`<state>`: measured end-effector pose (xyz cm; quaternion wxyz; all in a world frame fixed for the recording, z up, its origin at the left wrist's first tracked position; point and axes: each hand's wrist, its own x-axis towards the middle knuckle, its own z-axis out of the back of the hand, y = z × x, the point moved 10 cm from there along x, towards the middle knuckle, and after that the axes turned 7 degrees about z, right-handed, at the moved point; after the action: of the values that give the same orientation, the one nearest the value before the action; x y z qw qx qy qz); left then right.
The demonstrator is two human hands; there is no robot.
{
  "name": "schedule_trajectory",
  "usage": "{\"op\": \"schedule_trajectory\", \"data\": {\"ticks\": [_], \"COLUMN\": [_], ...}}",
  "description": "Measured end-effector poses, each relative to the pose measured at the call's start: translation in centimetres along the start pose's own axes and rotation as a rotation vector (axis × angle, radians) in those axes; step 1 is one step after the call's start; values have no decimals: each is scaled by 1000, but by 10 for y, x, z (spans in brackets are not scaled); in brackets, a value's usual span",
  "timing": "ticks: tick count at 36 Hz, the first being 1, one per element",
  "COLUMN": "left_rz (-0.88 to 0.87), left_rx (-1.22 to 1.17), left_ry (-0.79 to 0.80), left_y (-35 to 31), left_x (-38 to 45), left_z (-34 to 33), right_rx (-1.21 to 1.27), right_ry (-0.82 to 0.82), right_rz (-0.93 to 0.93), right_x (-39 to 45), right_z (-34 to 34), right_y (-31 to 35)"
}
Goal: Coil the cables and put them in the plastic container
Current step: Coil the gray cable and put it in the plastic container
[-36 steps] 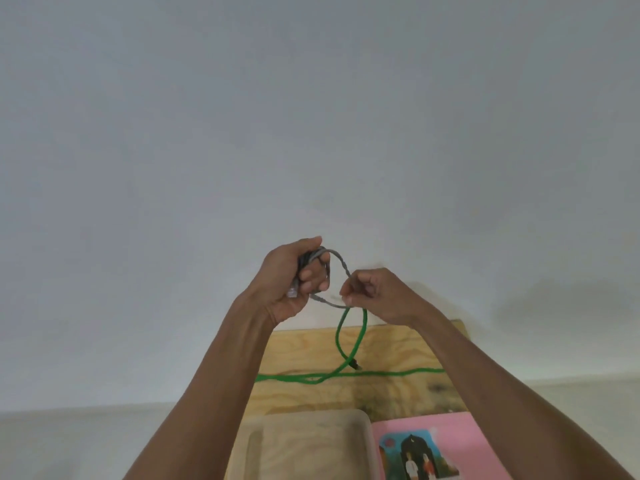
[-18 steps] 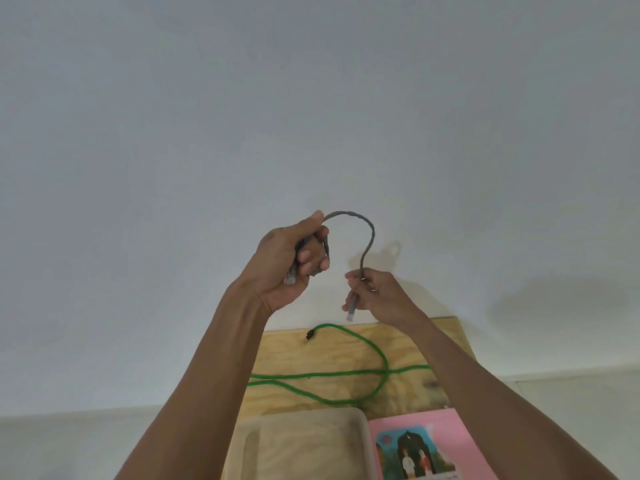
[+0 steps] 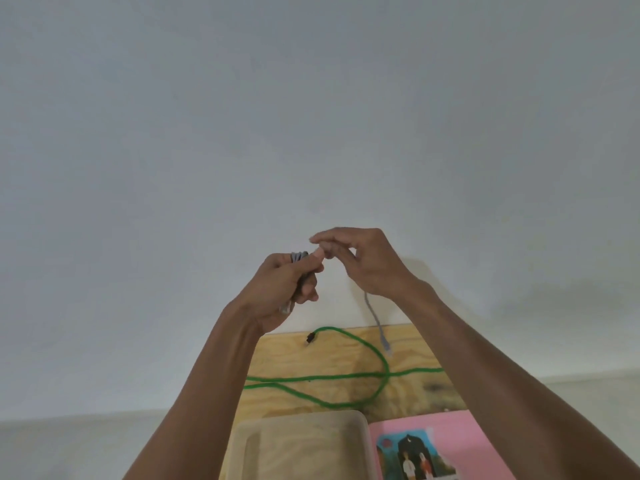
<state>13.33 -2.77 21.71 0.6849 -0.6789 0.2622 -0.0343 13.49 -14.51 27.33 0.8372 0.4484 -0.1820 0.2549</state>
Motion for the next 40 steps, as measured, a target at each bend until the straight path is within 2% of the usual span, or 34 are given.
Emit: {"op": "schedule_trajectory", "data": {"ticks": [3, 5, 9, 11, 14, 16, 20, 22, 26, 30, 34, 36, 40], "left_rz": [13, -7, -50, -70, -69, -71, -100, -89, -84, -93, -93, -125, -264], "left_rx": [42, 44, -74, -68, -8, 23, 76, 129, 282, 58, -84, -153, -216], "left_ry": [91, 116, 81, 61, 57, 4, -61, -73, -50, -16, 145, 220, 243], "left_y": [9, 12, 10, 6, 3, 2, -1, 1, -1, -5, -5, -11, -35], "left_x": [-6, -8, -8, -9, -14, -15, -16, -16, -19, -23, -30, -34, -40], "left_z": [-10, -17, -18, -10, -5, 1, 14, 18, 5, -7, -27, -38, -43], "right_rx": [57, 125, 51, 95, 193, 113, 3, -23, 83, 240, 381, 467, 638], "right_ry": [-42, -15, 198, 263, 231, 204, 461, 531, 496, 306, 148, 165, 138], "right_rz": [38, -7, -115, -195, -301, -261, -242, -200, -110, -103, -207, -264, -418], "right_x": [10, 18, 17, 5, -4, 0, -1, 0, 11, 21, 13, 2, -23], "right_z": [13, 14, -9, -17, -16, -7, -11, -12, -16, -9, -10, -23, -49], "right_y": [12, 16, 6, -5, -9, -3, 6, 11, 27, 20, -7, -12, -15]}}
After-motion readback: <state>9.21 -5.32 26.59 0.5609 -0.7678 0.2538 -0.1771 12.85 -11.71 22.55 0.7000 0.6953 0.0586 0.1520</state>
